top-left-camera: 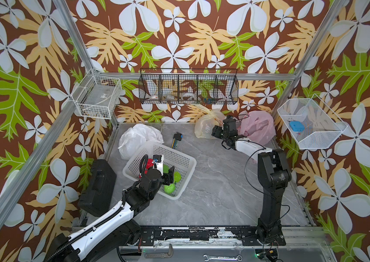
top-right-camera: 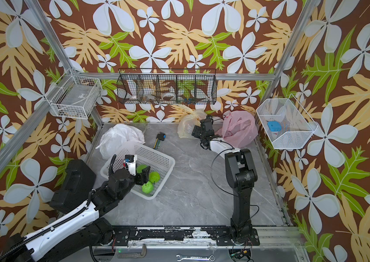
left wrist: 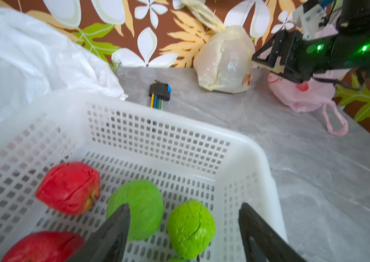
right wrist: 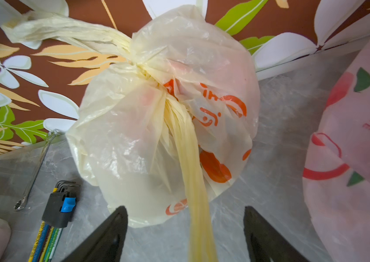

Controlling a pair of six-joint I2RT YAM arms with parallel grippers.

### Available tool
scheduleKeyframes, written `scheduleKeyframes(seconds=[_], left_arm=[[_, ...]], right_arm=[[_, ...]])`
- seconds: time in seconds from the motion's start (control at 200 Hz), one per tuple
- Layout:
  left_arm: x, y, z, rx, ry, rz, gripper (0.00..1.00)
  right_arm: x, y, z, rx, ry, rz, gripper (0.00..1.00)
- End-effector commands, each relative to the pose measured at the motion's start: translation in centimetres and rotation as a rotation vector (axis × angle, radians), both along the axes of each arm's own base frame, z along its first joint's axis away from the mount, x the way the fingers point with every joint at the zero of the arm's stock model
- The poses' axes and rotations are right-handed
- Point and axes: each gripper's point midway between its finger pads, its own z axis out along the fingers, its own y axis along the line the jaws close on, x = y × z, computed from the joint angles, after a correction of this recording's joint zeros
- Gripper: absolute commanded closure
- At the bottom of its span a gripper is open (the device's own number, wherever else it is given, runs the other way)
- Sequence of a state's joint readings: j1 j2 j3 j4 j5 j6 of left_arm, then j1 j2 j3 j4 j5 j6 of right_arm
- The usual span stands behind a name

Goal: Untie the knot of a plastic bag & take out the apple
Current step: Move the plastic bag to the center of the board.

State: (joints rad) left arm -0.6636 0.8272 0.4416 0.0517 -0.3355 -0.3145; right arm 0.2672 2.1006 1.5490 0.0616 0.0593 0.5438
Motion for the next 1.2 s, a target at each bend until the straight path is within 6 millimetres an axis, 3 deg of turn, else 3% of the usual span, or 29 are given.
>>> scheduleKeyframes(seconds=[0.0, 0.155, 0.3, 0.45, 0.726, 1.041, 1.196], left_arm=[[-0.8, 0.5, -1.9, -0.021, 0.051, 0.015, 0.23], [-1.6, 0.2, -3.8, -0.022, 0.107, -0.015, 0.24], [-1.8, 0.2, -4.6, -0.027, 0.123, -0.018, 0.24], [-1.8, -0.6, -5.0, -0.046, 0.137, -0.047, 0.25], [-1.4, -2.4, -4.7, -0.089, 0.16, -0.103, 0.27], [-1.2, -5.0, -4.2, -0.177, 0.195, -0.183, 0.4], [-0.6, -6.3, -4.1, -0.195, 0.214, -0.214, 0.43]], right_arm=[[0.9, 0.4, -0.5, -0.013, 0.01, 0.018, 0.4], [1.2, 0.6, 0.0, -0.021, -0.003, 0.037, 0.79], [-1.0, 0.8, 1.5, -0.014, -0.035, 0.069, 1.0], [-4.9, 0.7, 3.2, -0.044, -0.065, 0.086, 1.0], [-14.2, 3.3, 5.4, -0.104, -0.07, 0.181, 1.0], [-25.7, 4.4, 5.4, -0.12, -0.038, 0.269, 1.0], [-31.0, 6.2, 5.4, -0.06, -0.031, 0.339, 1.0]])
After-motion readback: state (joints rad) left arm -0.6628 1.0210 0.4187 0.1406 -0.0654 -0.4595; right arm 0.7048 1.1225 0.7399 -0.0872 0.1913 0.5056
